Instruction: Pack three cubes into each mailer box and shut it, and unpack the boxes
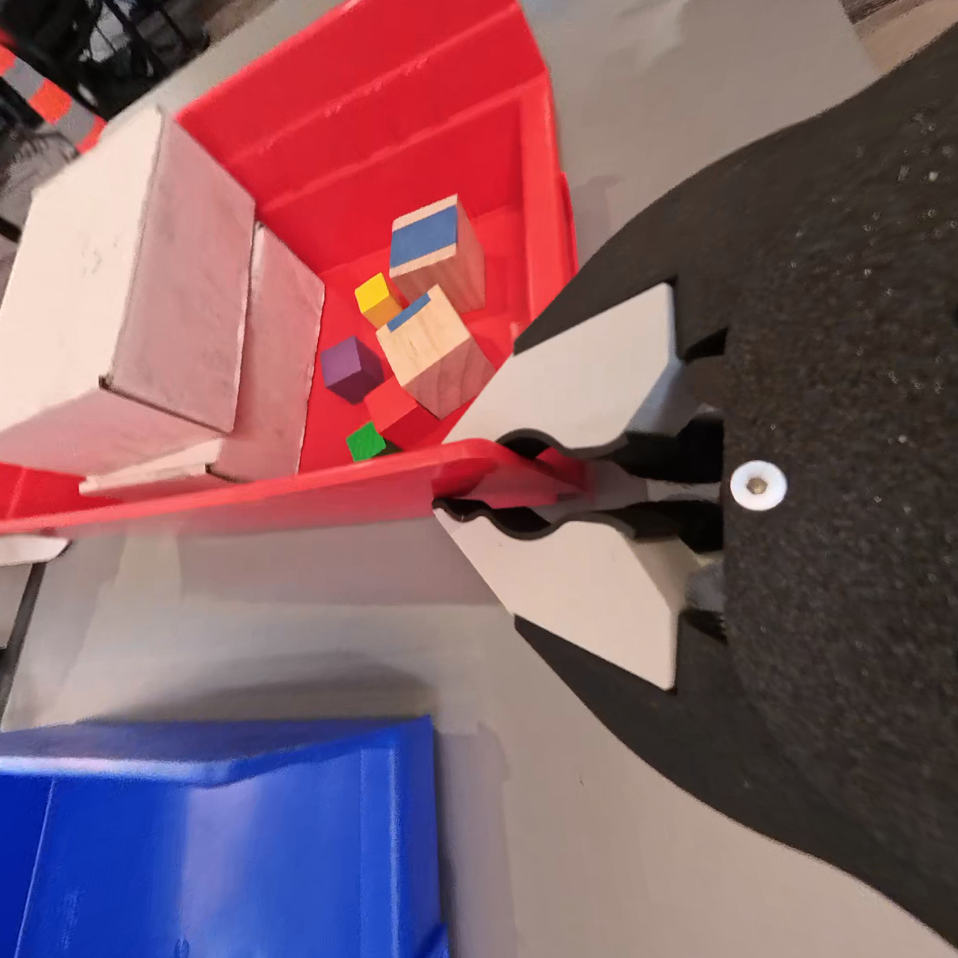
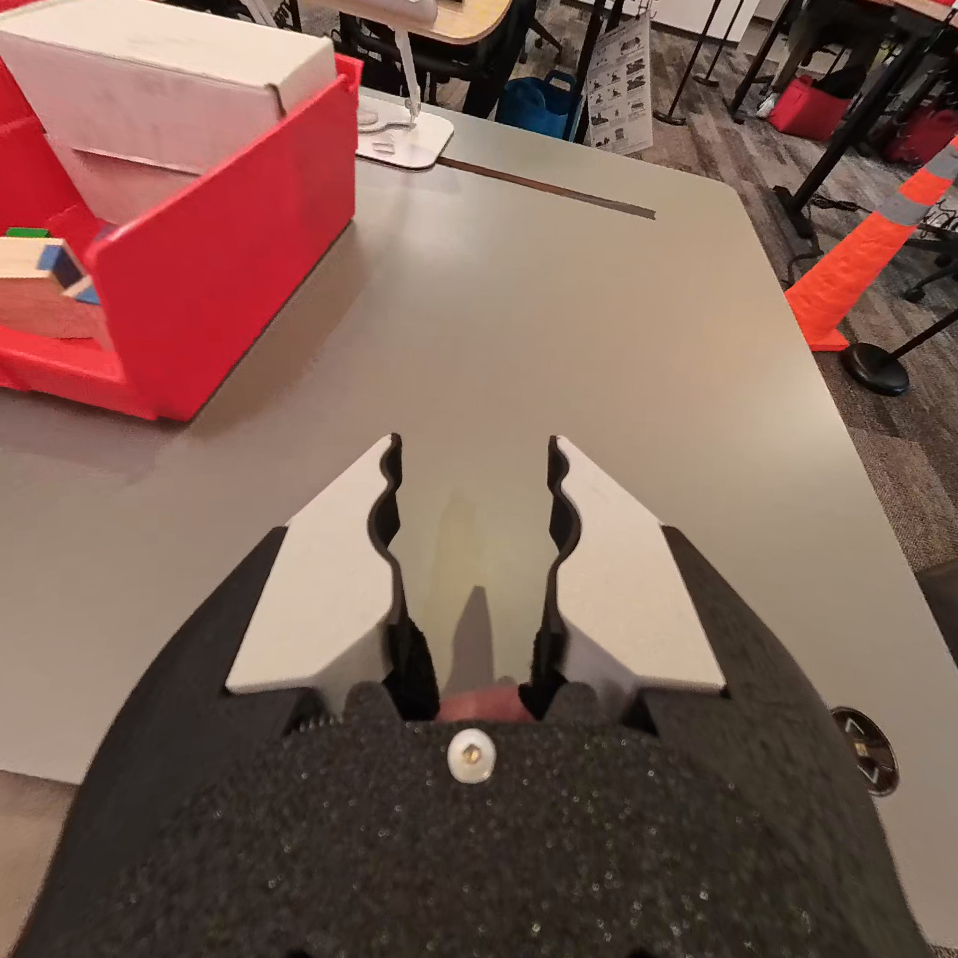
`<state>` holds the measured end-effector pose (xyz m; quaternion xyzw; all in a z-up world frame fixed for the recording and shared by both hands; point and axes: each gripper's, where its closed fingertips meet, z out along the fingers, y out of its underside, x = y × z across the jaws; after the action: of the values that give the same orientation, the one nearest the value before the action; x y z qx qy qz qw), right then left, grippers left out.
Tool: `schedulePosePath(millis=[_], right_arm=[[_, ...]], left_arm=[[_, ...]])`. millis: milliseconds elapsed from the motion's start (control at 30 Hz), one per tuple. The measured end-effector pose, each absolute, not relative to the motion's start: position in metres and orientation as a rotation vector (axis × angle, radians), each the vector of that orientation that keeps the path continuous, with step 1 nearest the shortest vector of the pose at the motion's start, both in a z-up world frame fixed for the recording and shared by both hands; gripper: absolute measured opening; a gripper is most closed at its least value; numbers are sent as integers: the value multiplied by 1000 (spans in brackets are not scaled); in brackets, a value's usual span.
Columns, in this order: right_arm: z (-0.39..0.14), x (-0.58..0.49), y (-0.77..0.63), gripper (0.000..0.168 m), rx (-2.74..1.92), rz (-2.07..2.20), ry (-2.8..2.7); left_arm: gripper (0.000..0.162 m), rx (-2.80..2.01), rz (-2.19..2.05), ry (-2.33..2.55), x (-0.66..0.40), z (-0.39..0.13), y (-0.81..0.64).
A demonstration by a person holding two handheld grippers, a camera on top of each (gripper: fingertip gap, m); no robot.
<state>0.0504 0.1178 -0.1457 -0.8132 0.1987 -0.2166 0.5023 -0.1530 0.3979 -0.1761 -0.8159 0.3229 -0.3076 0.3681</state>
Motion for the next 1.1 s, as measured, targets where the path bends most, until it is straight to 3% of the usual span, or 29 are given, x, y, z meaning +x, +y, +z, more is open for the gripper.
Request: schedulePosePath(millis=[33,100,233,333,567,667,767,833,1000,1100], right_arm=[[-146,51,118,56,-1964,-524,478],[-146,51,118,56,-1964,-526,477],[-145,49,120,56,-1960,-479,475],[-157,29,129,57,-2032,-299,473],[-145,-47,183,58,-1997,-23,301],[-144,-94,215,59,-2004,12,142],[-145,-150,250,59,-2002,107,34],[-150,-186,274,59,-2004,161,-1],[-158,-242,332,58,-1931,329,269],[-158,-248,362,58,-1916,183,240]], left_arm=[[15,-2079,-821,843,-152,-173,393],[42,-2039,-878,838,-158,-157,385],[63,-1800,-774,784,-208,-95,411],[57,-1690,-531,707,-269,-77,479],[76,-1975,-312,705,-350,-144,622],[66,-2006,-447,774,-327,-157,638],[17,-1982,-544,830,-307,-162,641],[4,-2011,-570,776,-312,-163,637],[4,-2027,-482,790,-351,-165,590],[4,-2035,-437,783,-377,-166,558]])
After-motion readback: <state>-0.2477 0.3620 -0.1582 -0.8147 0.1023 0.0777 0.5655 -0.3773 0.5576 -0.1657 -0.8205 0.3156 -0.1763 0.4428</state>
